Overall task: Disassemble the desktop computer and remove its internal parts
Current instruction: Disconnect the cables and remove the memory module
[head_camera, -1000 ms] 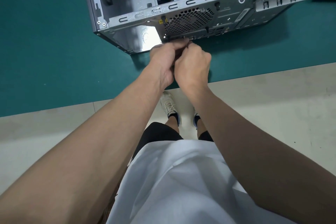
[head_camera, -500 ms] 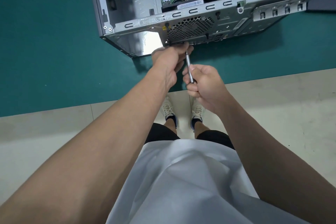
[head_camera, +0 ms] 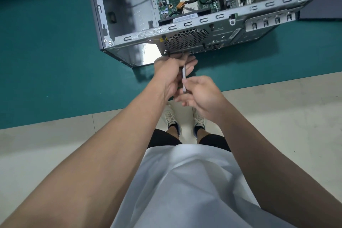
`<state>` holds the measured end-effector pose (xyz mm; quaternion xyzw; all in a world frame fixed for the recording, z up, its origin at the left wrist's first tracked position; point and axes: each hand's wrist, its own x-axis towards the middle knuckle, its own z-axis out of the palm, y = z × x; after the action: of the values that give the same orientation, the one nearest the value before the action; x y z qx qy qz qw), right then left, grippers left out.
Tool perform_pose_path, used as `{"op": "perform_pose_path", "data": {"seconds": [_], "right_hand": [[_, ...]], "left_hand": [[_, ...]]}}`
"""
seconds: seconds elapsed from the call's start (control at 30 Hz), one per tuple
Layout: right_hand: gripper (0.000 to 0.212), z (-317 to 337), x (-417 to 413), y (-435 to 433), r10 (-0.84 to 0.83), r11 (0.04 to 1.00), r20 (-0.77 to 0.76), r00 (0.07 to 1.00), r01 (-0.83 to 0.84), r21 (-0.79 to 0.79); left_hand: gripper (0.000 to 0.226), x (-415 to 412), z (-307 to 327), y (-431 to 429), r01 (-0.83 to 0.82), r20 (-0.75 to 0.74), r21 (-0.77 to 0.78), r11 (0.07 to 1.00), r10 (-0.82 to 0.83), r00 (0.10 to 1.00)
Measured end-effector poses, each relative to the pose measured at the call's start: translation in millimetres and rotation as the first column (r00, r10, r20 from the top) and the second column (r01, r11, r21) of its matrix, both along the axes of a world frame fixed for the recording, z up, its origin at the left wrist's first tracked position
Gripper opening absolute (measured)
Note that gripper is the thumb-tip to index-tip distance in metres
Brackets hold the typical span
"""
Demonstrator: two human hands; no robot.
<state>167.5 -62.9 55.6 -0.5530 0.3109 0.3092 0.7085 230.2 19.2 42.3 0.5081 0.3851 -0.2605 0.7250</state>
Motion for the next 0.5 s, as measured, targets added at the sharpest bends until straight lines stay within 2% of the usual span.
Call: {"op": "perform_pose_path", "data": {"seconds": [0.07, 0.13, 0.2, 0.27, 0.33, 0.4, 0.47, 0.5], "right_hand": [[0.02, 1.7, -0.8, -3.3, 0.034, 0.999, 0.011, 0.999, -0.034, -0.033], [0.017, 2.4, -0.3, -1.4, 0.055, 0.971, 0.055, 0.997, -0.04, -0.234], [0.02, 2.2, -0.2, 2.1, 0.104, 0.879, 0.072, 0.992, -0.058, -0.473], [0.022, 2.0, -0.7, 3.0, 0.128, 0.819, 0.076, 0.989, -0.062, -0.571], [0.018, 2.9, -1.2, 2.3, 0.094, 0.87, 0.073, 0.993, -0.047, -0.491], [0.017, 5.2, 1.0, 0.0, 0.019, 0.968, 0.059, 0.998, -0.004, -0.251], [0.02, 8.5, 1.8, -2.2, -0.048, 0.999, 0.013, 0.999, 0.048, 0.003], [0.02, 8.7, 2.3, -2.6, -0.045, 0.999, 0.014, 0.999, 0.045, 0.018]], "left_hand": [[0.01, -0.1, -1.5, 0.6, 0.013, 0.003, -0.019, 1.0, -0.013, 1.0], [0.008, -2.1, -0.4, -0.1, 0.037, 0.019, 0.018, 0.999, -0.037, 0.999], [0.004, -4.6, 1.7, -0.6, 0.075, 0.044, 0.114, 0.991, -0.08, 0.996], [0.011, -5.9, 2.2, -1.1, 0.103, 0.038, 0.196, 0.975, -0.113, 0.993], [0.008, -5.0, 3.3, -2.1, 0.073, 0.019, 0.19, 0.979, -0.078, 0.997], [0.01, -2.9, 5.7, -3.0, 0.033, 0.005, 0.13, 0.991, -0.034, 0.999], [0.018, -2.3, 5.7, -2.1, 0.025, 0.011, 0.062, 0.998, -0.026, 1.0], [0.018, -2.6, 5.4, -1.3, 0.028, 0.017, 0.028, 0.999, -0.029, 0.999]]}}
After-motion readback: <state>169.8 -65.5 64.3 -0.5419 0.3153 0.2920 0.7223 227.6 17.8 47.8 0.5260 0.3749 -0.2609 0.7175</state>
